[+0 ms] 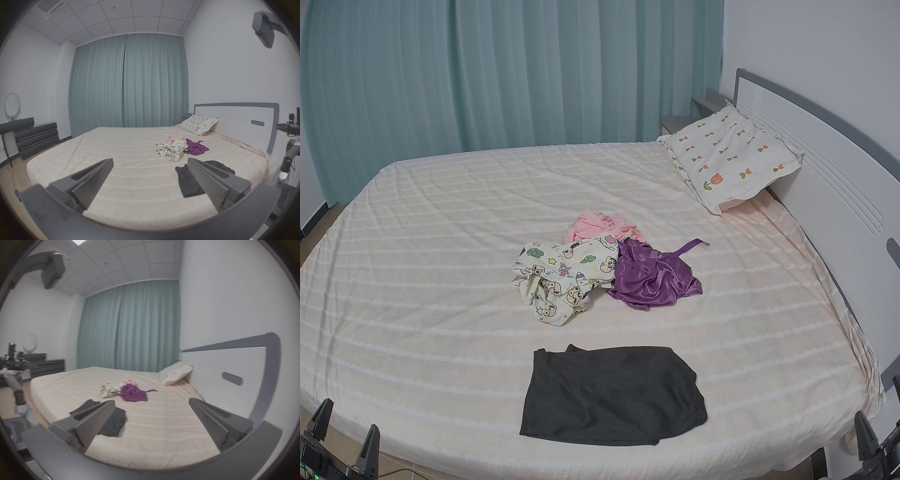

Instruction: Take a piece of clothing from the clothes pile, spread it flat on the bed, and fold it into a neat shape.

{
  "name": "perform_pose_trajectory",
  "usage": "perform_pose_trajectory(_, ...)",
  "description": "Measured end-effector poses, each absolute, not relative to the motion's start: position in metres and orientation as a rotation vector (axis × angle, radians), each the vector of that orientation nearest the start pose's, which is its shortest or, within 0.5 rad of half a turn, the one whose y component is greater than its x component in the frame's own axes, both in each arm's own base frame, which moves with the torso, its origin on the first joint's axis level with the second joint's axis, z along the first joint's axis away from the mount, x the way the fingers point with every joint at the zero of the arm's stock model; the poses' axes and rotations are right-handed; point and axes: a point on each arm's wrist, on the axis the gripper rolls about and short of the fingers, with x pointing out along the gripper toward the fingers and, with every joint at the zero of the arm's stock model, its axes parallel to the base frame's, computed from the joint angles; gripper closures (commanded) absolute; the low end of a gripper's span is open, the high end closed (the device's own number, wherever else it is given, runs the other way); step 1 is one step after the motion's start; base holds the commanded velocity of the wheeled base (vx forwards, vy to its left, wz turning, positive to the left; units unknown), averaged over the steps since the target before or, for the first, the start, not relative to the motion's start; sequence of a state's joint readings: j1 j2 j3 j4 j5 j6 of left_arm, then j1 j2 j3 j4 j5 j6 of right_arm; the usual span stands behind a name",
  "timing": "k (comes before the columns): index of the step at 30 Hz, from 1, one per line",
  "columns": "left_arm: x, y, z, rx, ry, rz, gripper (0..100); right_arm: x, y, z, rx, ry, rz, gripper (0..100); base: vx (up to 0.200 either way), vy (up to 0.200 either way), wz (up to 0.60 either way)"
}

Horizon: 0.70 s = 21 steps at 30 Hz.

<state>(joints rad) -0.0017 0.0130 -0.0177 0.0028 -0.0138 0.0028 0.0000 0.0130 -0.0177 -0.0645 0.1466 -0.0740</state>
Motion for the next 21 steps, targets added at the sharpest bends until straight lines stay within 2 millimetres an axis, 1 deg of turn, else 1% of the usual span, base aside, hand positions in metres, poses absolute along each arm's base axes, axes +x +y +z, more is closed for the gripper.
perform_pose_trajectory(3,-0.0231,-0.0003,0.0803,0.003,-0.002,-0.016,0,-0.0233,0.0012,0.086,-0.066,-0.059,0.052,0,0.0,0.0,0.0)
perform_pose_trajectory(5,-0.0231,-0.0003,0.0804,0.003,-0.001,-0.016,0,-0.0232,0.0008,0.0859,-0.065,-0.056,0.032,0,0.0,0.0,0.0)
perform_pose_trajectory(12,-0.0231,-0.0003,0.0804,0.003,-0.001,-0.016,0,-0.0234,0.0027,0.0877,-0.103,-0.078,0.117,0,0.0,0.0,0.0)
perform_pose_trajectory(17,-0.023,-0.0003,0.0804,0.003,0.0,-0.016,0,-0.0232,0.0019,0.0858,-0.018,-0.054,0.083,0,0.0,0.0,0.0)
perform_pose_trajectory(21,-0.023,-0.0003,0.0804,0.003,0.0,-0.016,0,-0.0231,0.0016,0.0827,0.006,-0.022,0.072,0,0.0,0.0,0.0)
